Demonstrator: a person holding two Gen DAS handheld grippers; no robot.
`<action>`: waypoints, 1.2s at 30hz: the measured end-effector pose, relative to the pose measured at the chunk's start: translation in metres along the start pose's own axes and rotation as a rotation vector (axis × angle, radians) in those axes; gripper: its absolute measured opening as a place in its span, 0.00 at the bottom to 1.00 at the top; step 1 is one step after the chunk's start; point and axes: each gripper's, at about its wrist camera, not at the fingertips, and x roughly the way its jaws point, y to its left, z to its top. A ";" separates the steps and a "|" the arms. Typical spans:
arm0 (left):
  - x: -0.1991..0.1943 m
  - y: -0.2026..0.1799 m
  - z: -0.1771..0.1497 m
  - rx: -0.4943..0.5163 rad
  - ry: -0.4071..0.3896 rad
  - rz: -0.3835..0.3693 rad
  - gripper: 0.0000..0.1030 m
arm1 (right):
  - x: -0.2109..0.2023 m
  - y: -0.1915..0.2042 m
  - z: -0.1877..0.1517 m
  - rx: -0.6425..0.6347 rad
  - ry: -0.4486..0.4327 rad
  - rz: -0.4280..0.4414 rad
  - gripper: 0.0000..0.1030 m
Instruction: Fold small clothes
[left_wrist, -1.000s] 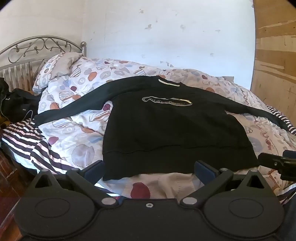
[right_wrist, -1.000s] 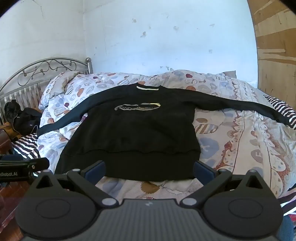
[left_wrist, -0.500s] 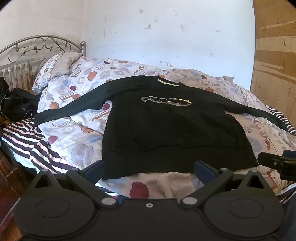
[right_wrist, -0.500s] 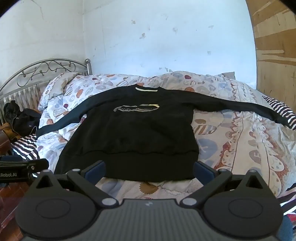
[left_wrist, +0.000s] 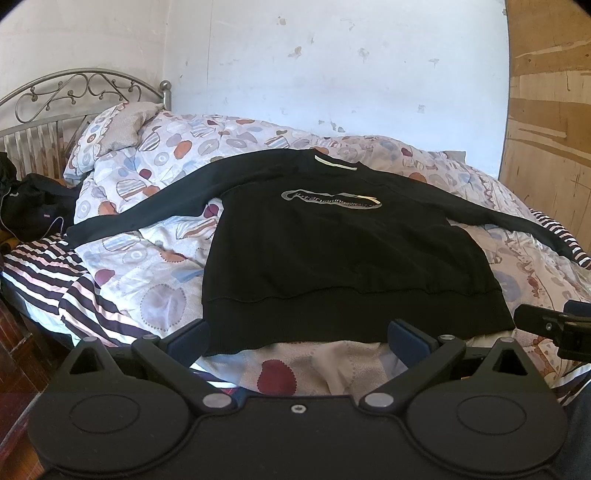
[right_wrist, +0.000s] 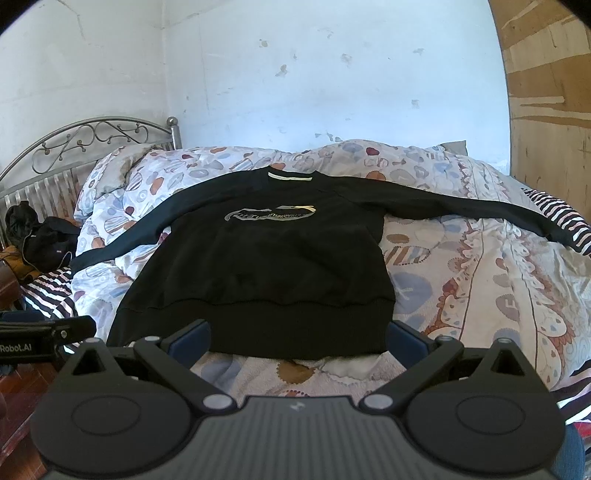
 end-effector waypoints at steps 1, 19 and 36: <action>0.000 0.000 0.000 0.000 0.000 0.000 0.99 | 0.000 0.000 -0.001 0.001 0.001 -0.001 1.00; 0.010 -0.012 -0.013 0.002 0.006 -0.008 0.99 | 0.001 -0.001 -0.001 0.002 0.004 -0.003 1.00; 0.012 -0.008 -0.004 0.009 0.029 -0.016 0.99 | 0.009 -0.004 -0.006 0.018 0.024 -0.005 1.00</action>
